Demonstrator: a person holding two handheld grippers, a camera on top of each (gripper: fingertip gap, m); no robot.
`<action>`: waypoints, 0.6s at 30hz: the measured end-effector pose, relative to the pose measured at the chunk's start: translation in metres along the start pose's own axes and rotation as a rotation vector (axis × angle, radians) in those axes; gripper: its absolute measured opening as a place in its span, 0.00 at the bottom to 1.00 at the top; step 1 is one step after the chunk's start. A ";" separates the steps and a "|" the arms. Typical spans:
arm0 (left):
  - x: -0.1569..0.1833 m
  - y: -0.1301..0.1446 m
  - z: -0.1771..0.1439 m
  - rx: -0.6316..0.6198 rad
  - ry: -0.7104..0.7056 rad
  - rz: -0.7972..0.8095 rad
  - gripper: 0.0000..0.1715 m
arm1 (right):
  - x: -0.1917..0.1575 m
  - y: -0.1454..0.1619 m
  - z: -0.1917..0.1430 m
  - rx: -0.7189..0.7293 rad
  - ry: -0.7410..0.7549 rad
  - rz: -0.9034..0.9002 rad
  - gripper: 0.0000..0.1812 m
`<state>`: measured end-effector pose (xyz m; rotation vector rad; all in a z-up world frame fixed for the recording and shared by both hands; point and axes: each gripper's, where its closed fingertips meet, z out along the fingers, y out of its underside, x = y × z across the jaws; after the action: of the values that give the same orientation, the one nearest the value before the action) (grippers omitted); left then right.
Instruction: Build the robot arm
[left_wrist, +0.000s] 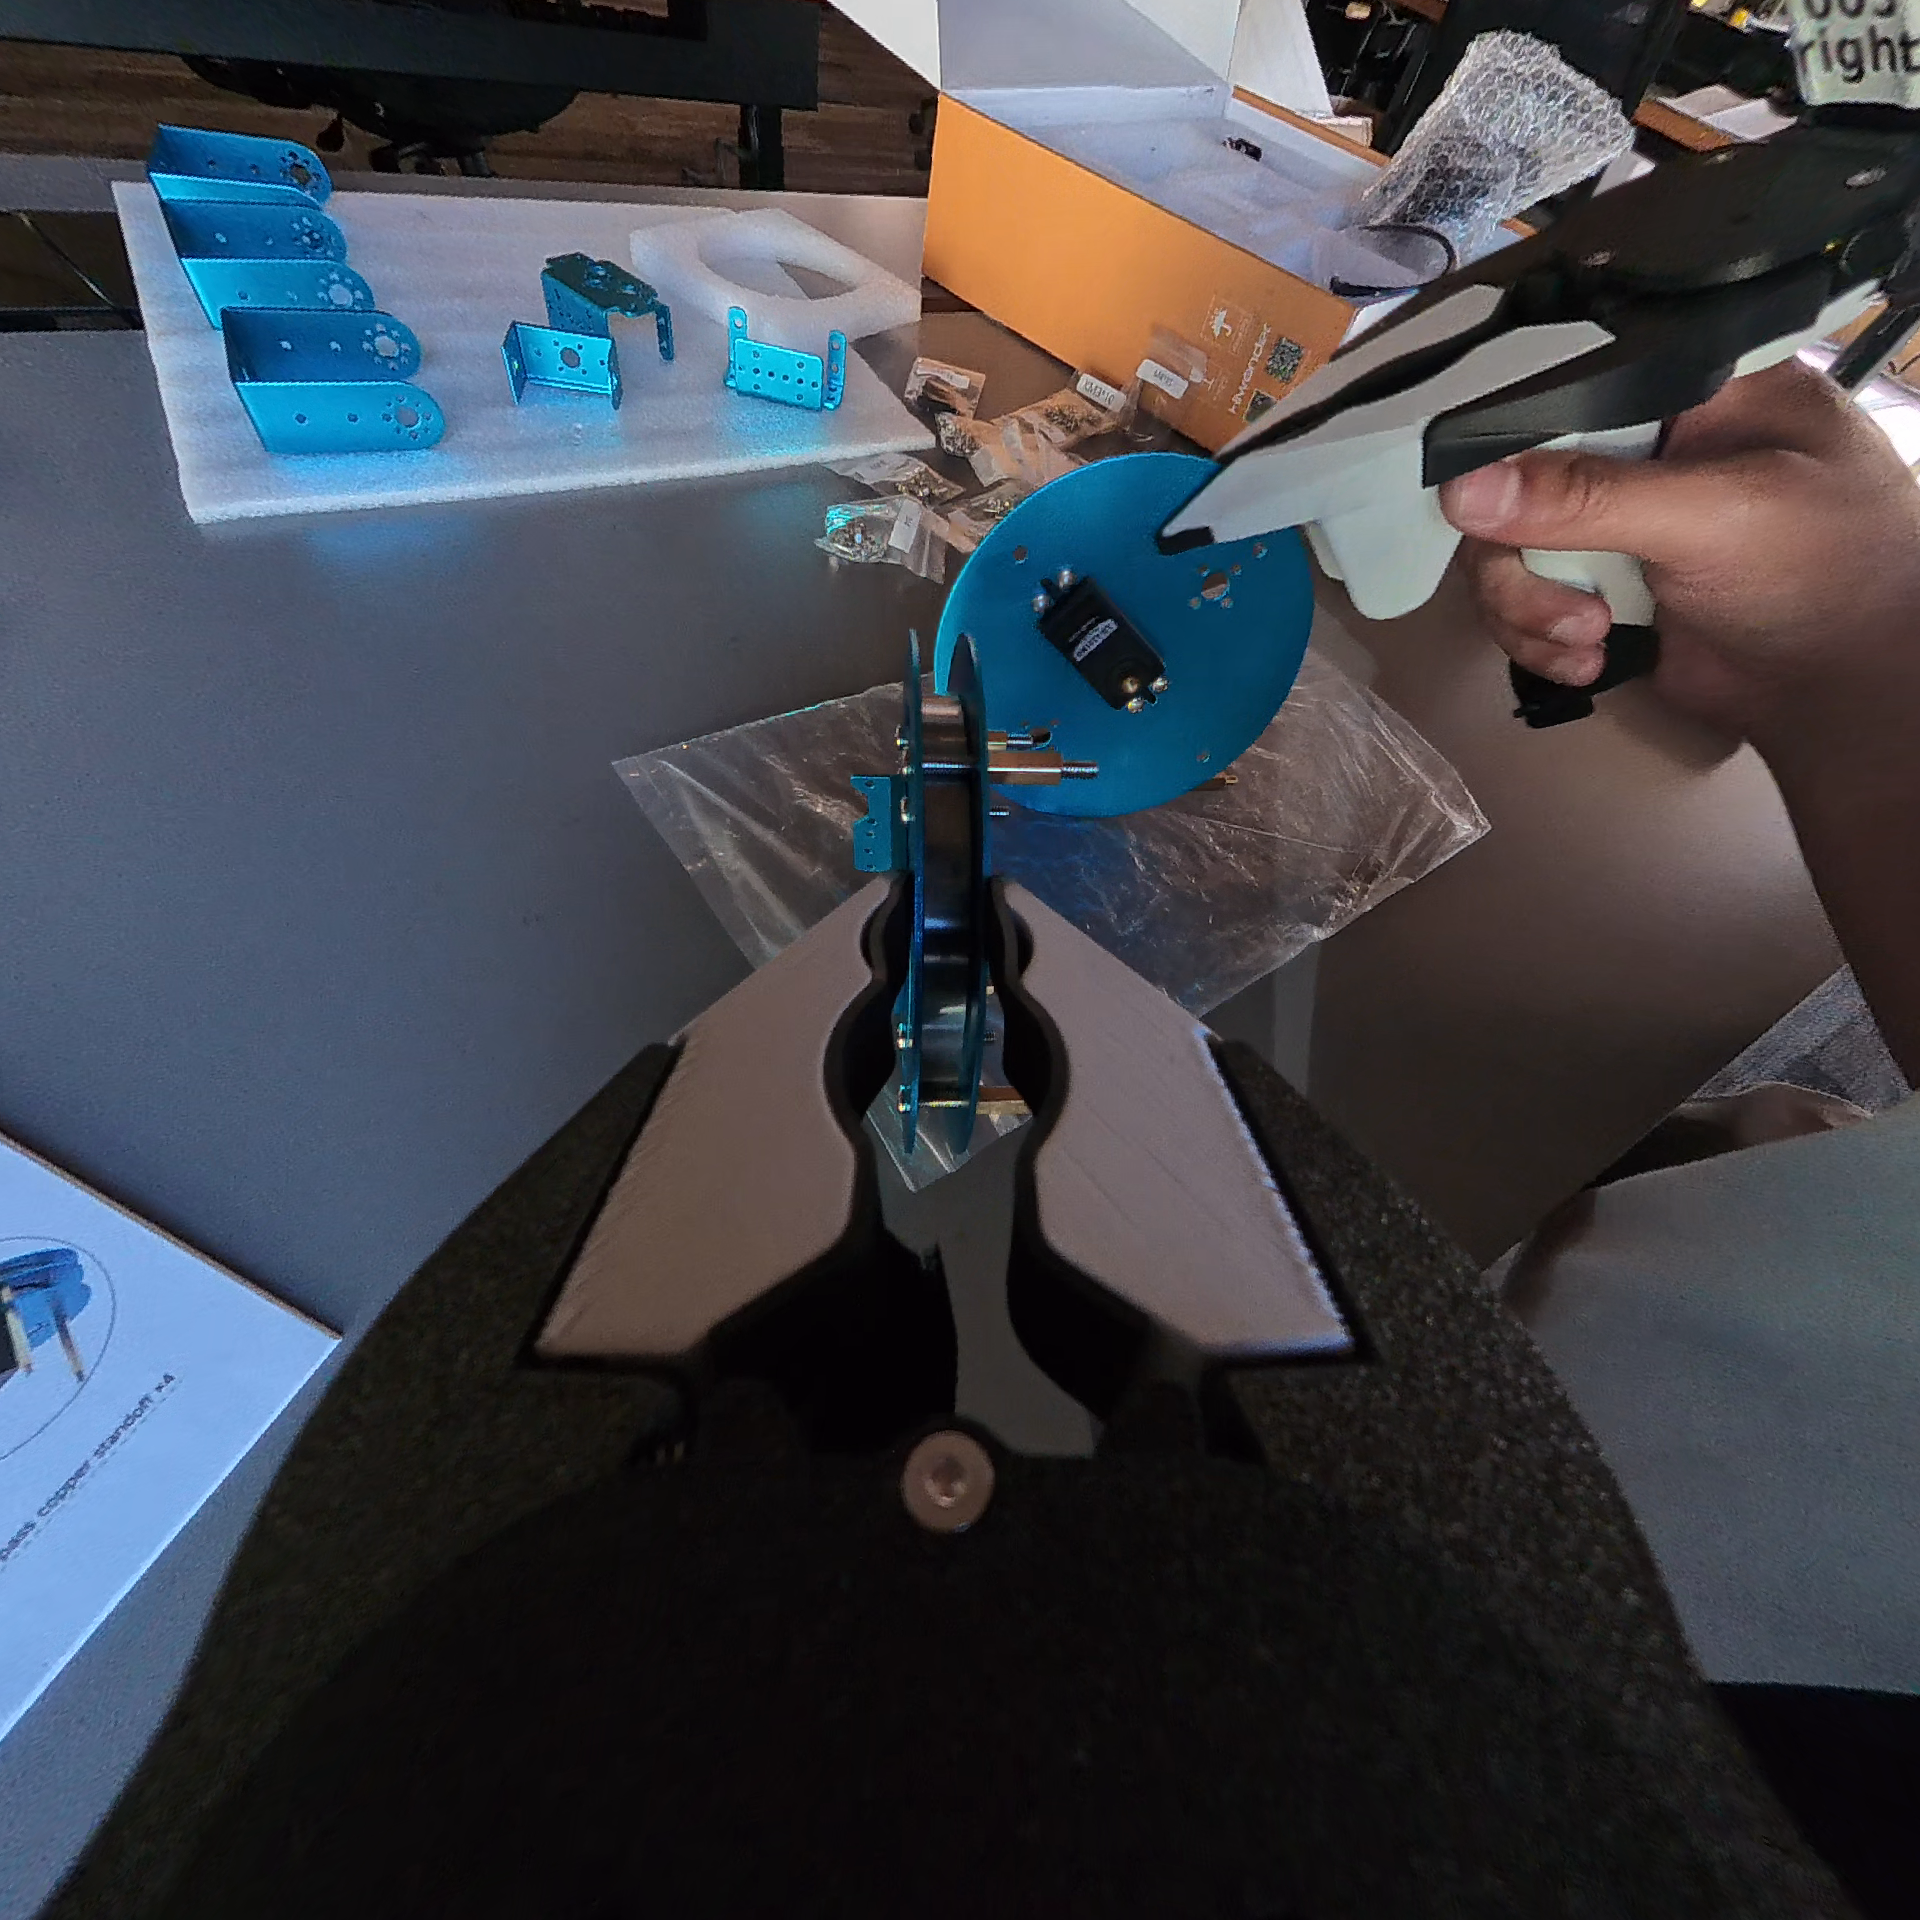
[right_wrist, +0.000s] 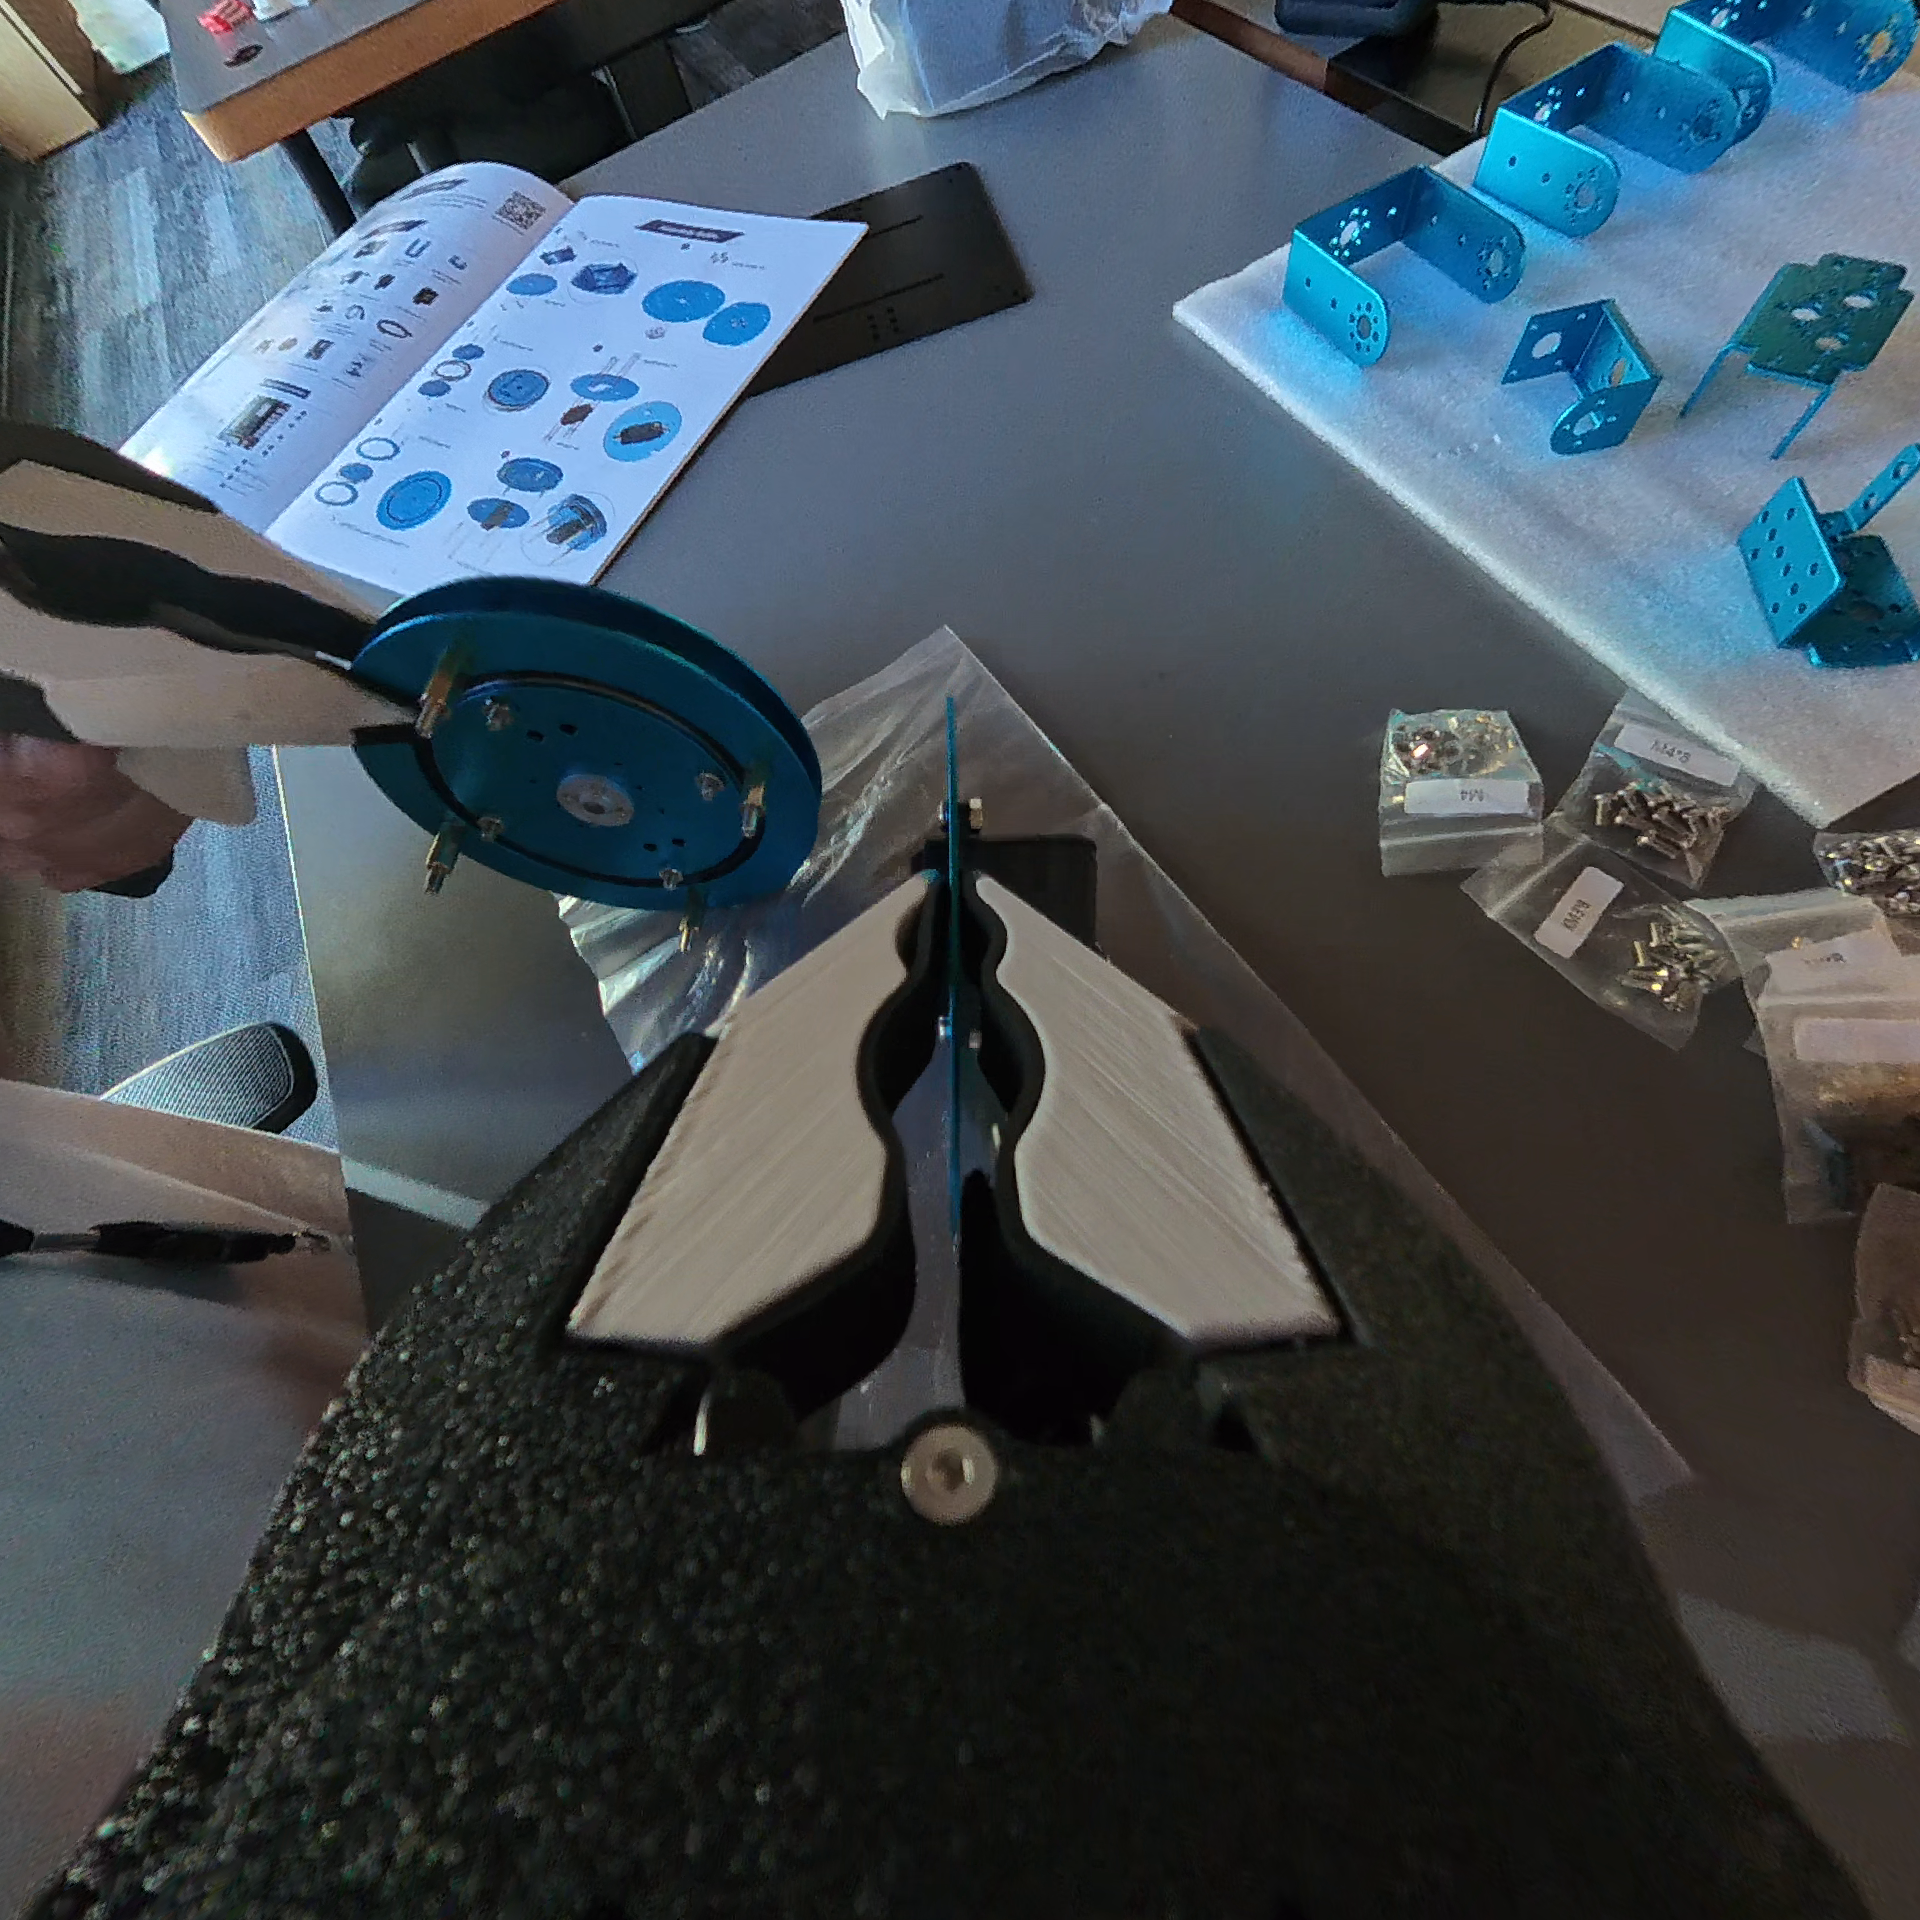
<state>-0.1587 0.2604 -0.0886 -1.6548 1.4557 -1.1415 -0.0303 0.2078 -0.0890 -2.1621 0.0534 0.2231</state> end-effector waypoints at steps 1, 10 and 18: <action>0.000 0.000 0.000 -0.001 0.000 0.000 0.08 | -0.001 0.002 -0.003 -0.005 -0.010 -0.009 0.00; 0.002 0.000 0.001 -0.007 -0.003 0.012 0.08 | -0.017 0.028 -0.031 -0.072 -0.103 -0.228 0.00; 0.007 0.001 0.002 -0.015 -0.011 0.034 0.08 | -0.011 0.032 -0.036 -0.087 -0.096 -0.283 0.01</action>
<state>-0.1574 0.2536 -0.0887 -1.6383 1.4833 -1.1041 -0.0396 0.1593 -0.0933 -2.2115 -0.3205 0.1671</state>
